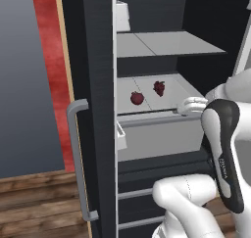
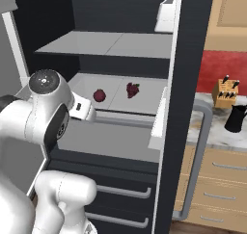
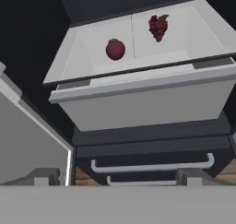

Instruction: Move the beet and grapes from the top shelf to the second highest shelf to make space. Then, place the pitcher from the counter on the cleared top shelf.

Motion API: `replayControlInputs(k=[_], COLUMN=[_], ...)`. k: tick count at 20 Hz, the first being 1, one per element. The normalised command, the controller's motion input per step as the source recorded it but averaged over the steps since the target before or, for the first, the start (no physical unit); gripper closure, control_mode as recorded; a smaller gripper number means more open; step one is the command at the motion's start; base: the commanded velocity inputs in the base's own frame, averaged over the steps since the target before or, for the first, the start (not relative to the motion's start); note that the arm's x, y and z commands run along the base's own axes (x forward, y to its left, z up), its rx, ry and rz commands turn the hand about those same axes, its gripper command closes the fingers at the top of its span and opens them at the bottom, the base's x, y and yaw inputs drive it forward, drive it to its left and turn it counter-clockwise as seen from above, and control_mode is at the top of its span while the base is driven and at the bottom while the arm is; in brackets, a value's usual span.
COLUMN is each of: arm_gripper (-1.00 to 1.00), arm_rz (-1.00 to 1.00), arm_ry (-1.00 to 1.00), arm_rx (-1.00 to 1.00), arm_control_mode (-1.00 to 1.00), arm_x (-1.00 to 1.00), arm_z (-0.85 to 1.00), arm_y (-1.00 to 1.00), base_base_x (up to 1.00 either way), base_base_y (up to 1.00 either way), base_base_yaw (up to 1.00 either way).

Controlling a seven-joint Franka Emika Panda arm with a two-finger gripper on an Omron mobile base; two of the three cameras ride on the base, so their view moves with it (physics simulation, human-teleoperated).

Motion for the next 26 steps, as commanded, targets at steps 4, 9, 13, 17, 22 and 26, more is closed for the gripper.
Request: replayControlInputs(k=[4,9,13,17,22,26], arm_gripper=[-1.0,-1.0,-1.0,-1.0,-1.0,-1.0], arm_rz=[-0.17,-0.12,0.0,0.0,0.0,0.0], arm_ry=[0.07,0.02,0.0,0.0,0.0,0.0], arm_rx=[0.0,-0.02,0.0,0.0,0.0,0.0], arm_control_mode=[-1.0,-1.0,-1.0,-1.0,1.0,1.0], arm_x=[-0.69,-0.18,0.0,0.0,0.0,0.0], arm_z=[0.0,0.0,0.0,0.0,0.0,0.0], arm_y=[0.0,0.06,0.0,0.0,0.02,0.0], base_base_x=[0.0,0.0,0.0,0.0,0.0,0.0], base_base_y=[0.0,0.0,0.0,0.0,0.0,0.05], base_base_yaw=[0.0,0.0,0.0,0.0,-0.03,-0.28])
